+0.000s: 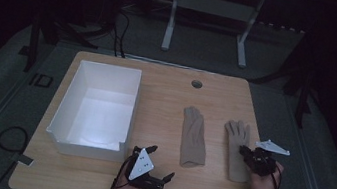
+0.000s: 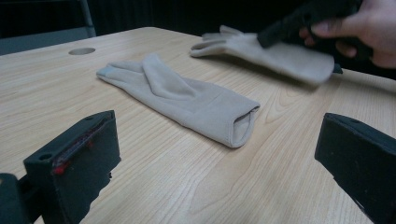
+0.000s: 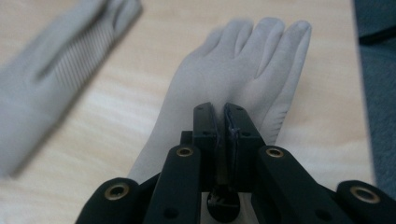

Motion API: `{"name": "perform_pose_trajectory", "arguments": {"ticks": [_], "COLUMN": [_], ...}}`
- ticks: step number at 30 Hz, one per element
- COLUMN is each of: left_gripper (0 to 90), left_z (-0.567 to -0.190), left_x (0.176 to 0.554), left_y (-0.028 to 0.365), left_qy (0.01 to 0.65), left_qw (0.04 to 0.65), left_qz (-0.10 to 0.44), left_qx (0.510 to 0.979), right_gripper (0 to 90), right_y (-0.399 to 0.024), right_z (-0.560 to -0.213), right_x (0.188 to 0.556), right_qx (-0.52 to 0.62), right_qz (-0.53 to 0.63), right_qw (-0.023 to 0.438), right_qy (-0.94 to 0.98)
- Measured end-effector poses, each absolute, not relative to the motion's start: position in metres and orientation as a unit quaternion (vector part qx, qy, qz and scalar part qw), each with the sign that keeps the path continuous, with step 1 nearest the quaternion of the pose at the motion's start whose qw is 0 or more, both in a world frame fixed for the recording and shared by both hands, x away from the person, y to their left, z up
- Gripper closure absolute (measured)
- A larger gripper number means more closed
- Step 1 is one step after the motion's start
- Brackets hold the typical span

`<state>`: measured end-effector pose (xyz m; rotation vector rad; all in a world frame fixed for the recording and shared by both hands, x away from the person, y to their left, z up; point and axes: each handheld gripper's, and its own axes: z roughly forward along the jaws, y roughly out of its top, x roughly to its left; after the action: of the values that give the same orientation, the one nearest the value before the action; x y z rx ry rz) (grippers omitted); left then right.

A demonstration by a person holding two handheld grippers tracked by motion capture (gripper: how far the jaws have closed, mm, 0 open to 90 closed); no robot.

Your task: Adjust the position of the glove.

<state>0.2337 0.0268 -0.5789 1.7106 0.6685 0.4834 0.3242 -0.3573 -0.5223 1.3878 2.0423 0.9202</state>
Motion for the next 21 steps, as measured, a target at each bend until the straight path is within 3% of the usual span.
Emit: {"name": "perform_pose_trajectory", "arguments": {"ticks": [10,21], "left_gripper": [0.3,0.4], "left_z": [-0.579,-0.579], "left_x": [0.234,0.234], "left_y": [0.027,0.027], "left_qy": [0.286,0.285], "left_qw": [0.582,0.582], "left_qz": [0.206,0.206], "left_qx": [0.732,0.733], "right_gripper": [84.2,84.2], "right_y": [-0.339,-0.286], "right_z": [-0.478,-0.444], "right_x": [0.336,0.347], "right_qx": [0.494,0.456], "right_qz": [0.378,0.416], "right_qw": [0.276,0.274], "right_qy": [0.733,0.737]}}
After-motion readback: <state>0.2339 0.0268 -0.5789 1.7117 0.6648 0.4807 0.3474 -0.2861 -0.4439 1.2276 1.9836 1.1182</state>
